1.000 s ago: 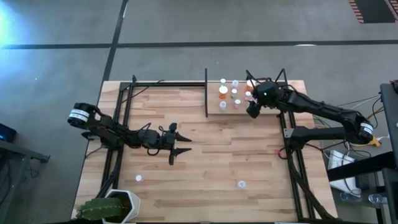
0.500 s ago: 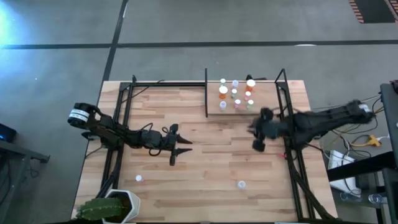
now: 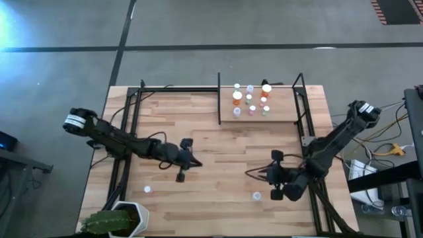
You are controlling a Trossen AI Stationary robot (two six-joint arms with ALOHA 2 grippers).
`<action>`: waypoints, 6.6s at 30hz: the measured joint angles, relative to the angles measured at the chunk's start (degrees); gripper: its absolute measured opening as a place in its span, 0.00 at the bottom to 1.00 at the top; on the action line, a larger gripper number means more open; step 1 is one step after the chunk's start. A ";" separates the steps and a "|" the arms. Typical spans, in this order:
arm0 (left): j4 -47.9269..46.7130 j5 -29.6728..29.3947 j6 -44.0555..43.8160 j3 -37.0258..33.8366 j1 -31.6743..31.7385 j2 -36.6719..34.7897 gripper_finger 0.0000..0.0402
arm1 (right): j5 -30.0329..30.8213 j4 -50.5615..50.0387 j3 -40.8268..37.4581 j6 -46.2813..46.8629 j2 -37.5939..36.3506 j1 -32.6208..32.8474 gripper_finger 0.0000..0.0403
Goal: Pick and place medicine bottles onto shelf by color
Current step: Put the pink pill bottle on the shelf
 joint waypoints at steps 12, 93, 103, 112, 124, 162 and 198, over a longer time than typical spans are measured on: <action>-58.84 -2.98 -14.01 29.34 -13.95 2.51 0.01 | 2.39 5.38 0.09 -4.03 -0.10 3.04 0.13; -85.13 23.92 -79.69 18.26 -19.46 9.76 0.58 | 4.11 24.31 -6.21 -13.91 5.78 6.51 0.13; -78.16 25.79 -81.07 14.32 -19.66 9.76 0.50 | 4.10 24.43 -6.21 -13.91 5.76 6.51 0.13; -78.21 27.21 -81.02 14.32 -20.80 9.74 0.27 | 4.11 24.48 -6.21 -13.93 5.76 6.51 0.13; -78.25 17.85 -74.80 21.16 -18.07 6.93 0.18 | 4.04 19.96 -6.21 -13.95 2.81 6.51 0.13; 4.20 -4.15 -1.26 58.47 13.36 51.06 0.18 | 15.08 7.06 -15.95 -12.38 -27.88 6.51 0.13; 5.39 -4.93 -1.51 57.69 16.41 55.38 0.26 | 15.06 12.22 -15.98 -14.49 -27.55 6.51 0.13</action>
